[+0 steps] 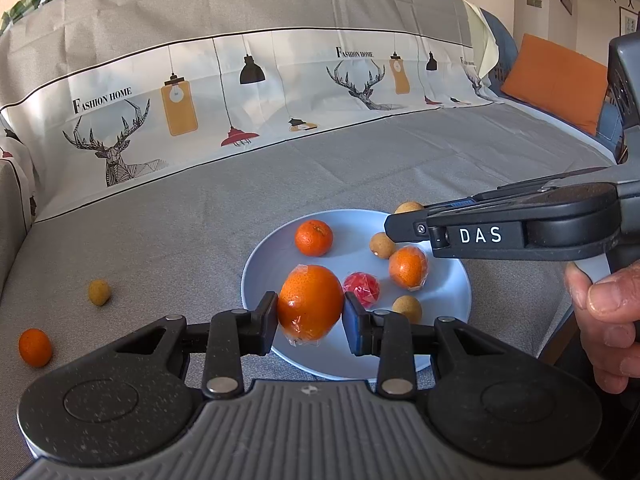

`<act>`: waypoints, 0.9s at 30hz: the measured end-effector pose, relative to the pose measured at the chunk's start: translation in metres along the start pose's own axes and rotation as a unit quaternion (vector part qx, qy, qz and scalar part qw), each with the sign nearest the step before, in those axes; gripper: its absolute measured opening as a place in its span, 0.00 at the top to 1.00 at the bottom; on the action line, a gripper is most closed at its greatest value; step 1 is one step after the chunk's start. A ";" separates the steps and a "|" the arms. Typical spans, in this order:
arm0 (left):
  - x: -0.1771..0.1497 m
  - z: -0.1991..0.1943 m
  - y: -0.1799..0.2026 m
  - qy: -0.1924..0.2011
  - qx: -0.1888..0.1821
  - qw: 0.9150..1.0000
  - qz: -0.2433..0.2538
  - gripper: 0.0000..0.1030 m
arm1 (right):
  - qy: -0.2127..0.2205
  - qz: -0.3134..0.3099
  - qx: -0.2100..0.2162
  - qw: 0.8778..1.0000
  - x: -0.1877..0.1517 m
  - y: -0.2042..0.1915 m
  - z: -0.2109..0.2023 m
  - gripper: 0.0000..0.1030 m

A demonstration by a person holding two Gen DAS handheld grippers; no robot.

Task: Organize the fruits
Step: 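Carry the orange and longan over the blue plate, then lower the orange and longan into the plate and open both tools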

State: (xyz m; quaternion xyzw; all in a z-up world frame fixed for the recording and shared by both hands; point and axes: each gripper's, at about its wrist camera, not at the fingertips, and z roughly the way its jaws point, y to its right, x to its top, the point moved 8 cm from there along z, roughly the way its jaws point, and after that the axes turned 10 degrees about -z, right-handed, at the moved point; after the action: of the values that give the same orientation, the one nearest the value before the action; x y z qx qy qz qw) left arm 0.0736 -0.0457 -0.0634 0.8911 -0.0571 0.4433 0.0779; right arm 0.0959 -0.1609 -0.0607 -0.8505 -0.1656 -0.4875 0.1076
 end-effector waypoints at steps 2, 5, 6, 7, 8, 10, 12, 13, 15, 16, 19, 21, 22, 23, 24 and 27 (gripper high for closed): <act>0.000 0.000 0.000 0.000 0.000 1.000 0.000 0.63 | 0.000 -0.001 0.000 1.000 0.000 -0.001 0.000 0.74; 0.000 0.000 0.000 0.000 0.000 1.000 -0.001 0.63 | -0.002 -0.001 0.000 1.000 -0.001 -0.002 0.000 0.74; 0.000 0.000 0.001 0.000 0.000 1.000 0.000 0.63 | -0.002 -0.001 0.000 1.000 -0.002 -0.003 0.000 0.74; -0.001 0.000 0.001 -0.001 0.000 1.000 0.000 0.63 | -0.002 -0.002 0.000 1.000 -0.002 -0.003 0.000 0.74; 0.000 0.000 0.001 -0.001 0.000 1.000 0.000 0.63 | -0.002 -0.002 0.000 1.000 -0.002 -0.003 0.001 0.74; -0.001 0.001 0.001 -0.001 0.000 1.000 0.000 0.63 | -0.003 -0.004 0.001 1.000 -0.002 -0.003 0.001 0.74; -0.001 0.001 0.001 -0.001 0.000 1.000 0.000 0.63 | -0.004 -0.004 0.001 1.000 -0.002 -0.002 0.001 0.74; -0.001 0.001 0.001 -0.001 0.000 1.000 0.000 0.63 | -0.004 -0.005 0.001 1.000 -0.002 -0.002 0.001 0.74; -0.001 0.001 0.001 -0.001 0.000 1.000 0.000 0.63 | -0.005 -0.005 0.002 1.000 -0.001 -0.002 0.002 0.74; -0.001 0.001 0.001 -0.001 0.000 1.000 0.000 0.63 | -0.005 -0.005 0.002 1.000 -0.001 -0.002 0.002 0.74; -0.001 0.001 0.001 -0.001 0.000 1.000 0.000 0.63 | -0.005 -0.006 0.002 1.000 -0.002 -0.002 0.002 0.74; -0.001 0.001 0.001 -0.001 0.000 1.000 0.000 0.63 | -0.006 -0.006 0.002 1.000 -0.002 -0.003 0.002 0.74; -0.001 0.001 0.001 -0.001 0.000 1.000 0.000 0.63 | -0.007 -0.006 0.002 1.000 -0.002 -0.003 0.002 0.74; -0.001 0.001 0.001 -0.001 0.000 1.000 -0.001 0.63 | -0.007 -0.007 0.002 1.000 -0.003 -0.004 0.002 0.74; 0.000 0.001 0.001 -0.001 0.000 1.000 -0.001 0.63 | -0.007 -0.007 0.003 1.000 -0.002 -0.004 0.003 0.74; 0.000 0.001 0.001 -0.001 0.000 1.000 0.000 0.63 | -0.008 -0.008 0.003 1.000 -0.003 -0.005 0.003 0.75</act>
State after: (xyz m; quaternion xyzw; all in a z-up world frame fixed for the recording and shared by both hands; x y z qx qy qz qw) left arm 0.0740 -0.0471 -0.0641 0.8915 -0.0569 0.4426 0.0778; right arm 0.0950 -0.1562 -0.0642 -0.8527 -0.1744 -0.4811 0.1052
